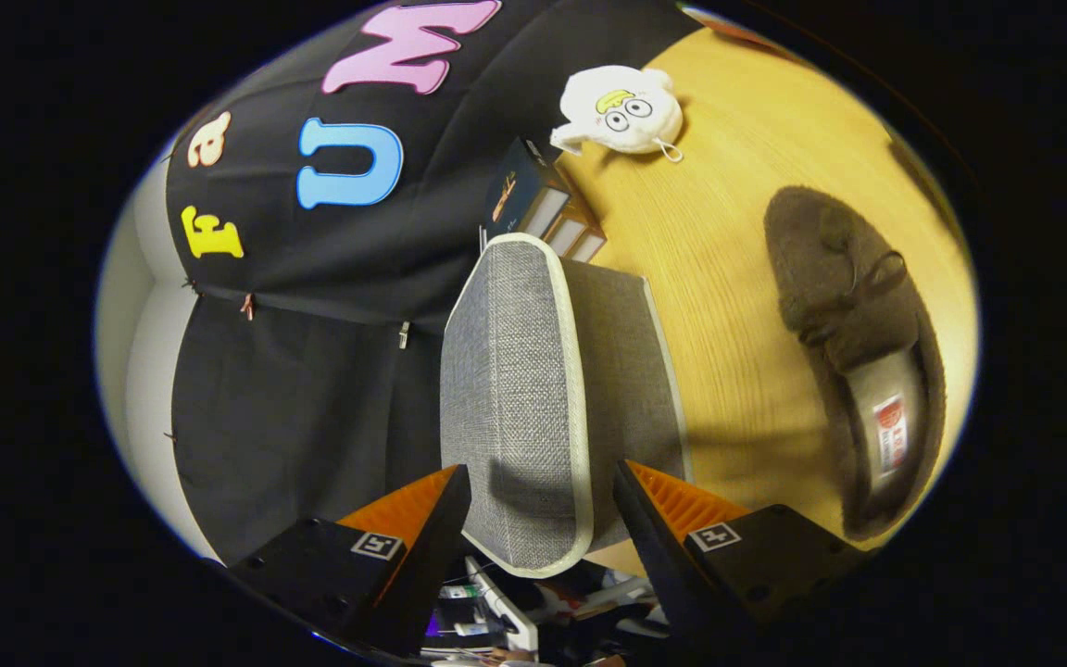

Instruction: Open the storage box then place both shoes into the box .Put the left shoe in first, then the right shoe, with the right side of both shoes facing outward in a uniform manner.

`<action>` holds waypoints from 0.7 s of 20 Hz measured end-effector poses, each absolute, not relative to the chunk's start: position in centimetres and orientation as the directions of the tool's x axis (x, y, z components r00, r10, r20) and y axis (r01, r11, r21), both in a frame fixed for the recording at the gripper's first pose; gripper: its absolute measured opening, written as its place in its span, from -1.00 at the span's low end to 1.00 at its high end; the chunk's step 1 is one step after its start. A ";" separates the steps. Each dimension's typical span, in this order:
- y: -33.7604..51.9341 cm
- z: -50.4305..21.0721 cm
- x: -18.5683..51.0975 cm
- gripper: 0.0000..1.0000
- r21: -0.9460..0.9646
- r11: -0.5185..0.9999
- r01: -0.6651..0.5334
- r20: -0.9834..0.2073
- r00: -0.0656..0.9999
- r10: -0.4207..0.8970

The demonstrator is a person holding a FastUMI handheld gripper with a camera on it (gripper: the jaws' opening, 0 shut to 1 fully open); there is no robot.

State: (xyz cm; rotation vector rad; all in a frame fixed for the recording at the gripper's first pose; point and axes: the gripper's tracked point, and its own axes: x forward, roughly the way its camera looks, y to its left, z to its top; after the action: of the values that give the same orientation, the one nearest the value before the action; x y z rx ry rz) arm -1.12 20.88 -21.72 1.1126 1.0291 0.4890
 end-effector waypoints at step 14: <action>21.9 -20.4 -1.2 -0.51 0.924 0.280 0.260 -0.366 0.394 0.843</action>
State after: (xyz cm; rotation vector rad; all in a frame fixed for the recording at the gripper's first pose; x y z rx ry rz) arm -1.24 21.94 -20.41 1.2686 1.1440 0.5351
